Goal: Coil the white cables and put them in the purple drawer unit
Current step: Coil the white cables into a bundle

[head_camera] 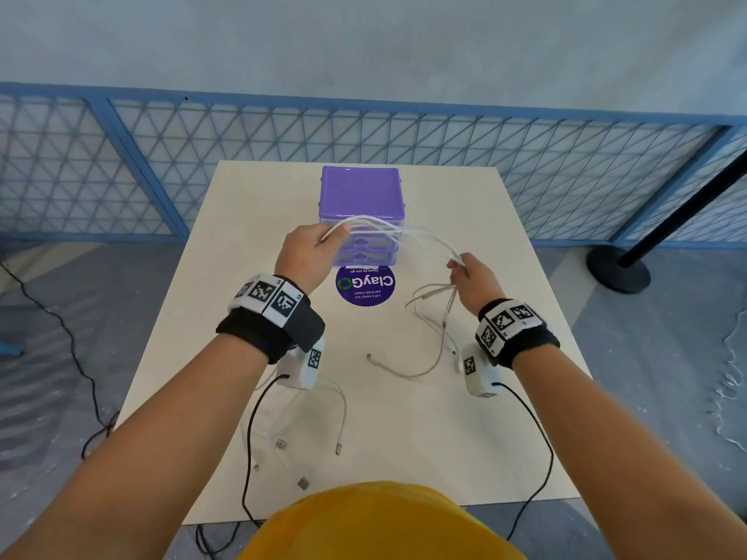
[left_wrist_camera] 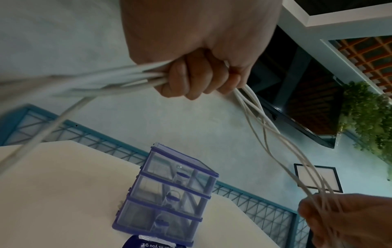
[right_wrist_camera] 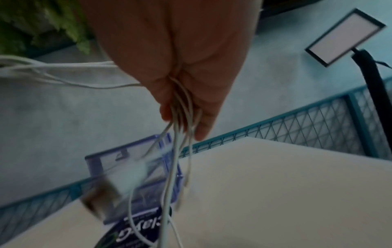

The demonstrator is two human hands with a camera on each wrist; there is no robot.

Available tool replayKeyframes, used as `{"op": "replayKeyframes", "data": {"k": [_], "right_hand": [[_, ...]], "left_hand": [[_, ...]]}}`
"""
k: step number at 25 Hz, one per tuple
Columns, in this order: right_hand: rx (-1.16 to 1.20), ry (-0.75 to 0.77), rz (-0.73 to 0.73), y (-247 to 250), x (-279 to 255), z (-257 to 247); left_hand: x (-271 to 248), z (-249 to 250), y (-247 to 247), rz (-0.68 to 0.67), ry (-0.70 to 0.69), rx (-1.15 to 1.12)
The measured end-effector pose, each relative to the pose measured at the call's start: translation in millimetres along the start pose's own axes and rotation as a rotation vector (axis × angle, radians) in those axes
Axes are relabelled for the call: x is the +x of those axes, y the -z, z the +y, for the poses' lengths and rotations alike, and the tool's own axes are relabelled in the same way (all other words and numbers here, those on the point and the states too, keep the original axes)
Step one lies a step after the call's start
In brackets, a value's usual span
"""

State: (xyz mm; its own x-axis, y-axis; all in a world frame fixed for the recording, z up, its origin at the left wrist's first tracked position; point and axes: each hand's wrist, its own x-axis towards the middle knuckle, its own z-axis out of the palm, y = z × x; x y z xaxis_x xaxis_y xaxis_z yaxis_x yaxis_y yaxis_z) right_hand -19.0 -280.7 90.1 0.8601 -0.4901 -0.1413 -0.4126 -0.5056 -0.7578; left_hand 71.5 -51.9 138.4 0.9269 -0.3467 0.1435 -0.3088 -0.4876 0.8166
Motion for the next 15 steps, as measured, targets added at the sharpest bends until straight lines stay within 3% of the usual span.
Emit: {"op": "replayKeyframes", "data": {"k": [3,6,8,11,15], "right_hand": [[-0.171,0.056,-0.063,-2.6,-8.2,-4.0],[-0.396,0.395,-0.058,-5.5,-19.9,-37.8],[-0.392,0.513,-0.143,-11.3,-27.8,-61.5],[-0.105,0.513,-0.065,-10.2,-30.6,-75.9],[0.019,0.429,0.112,1.9,-19.5,-63.3]], "left_hand": [[1.9,-2.5,-5.4,-0.131,-0.012,0.099],[2.5,4.2,-16.4,-0.300,-0.051,0.172],[2.4,16.6,-23.4,-0.372,-0.124,0.172],[5.4,26.1,-23.6,-0.434,-0.174,0.142],[4.9,10.1,-11.2,-0.431,-0.155,0.124]]}}
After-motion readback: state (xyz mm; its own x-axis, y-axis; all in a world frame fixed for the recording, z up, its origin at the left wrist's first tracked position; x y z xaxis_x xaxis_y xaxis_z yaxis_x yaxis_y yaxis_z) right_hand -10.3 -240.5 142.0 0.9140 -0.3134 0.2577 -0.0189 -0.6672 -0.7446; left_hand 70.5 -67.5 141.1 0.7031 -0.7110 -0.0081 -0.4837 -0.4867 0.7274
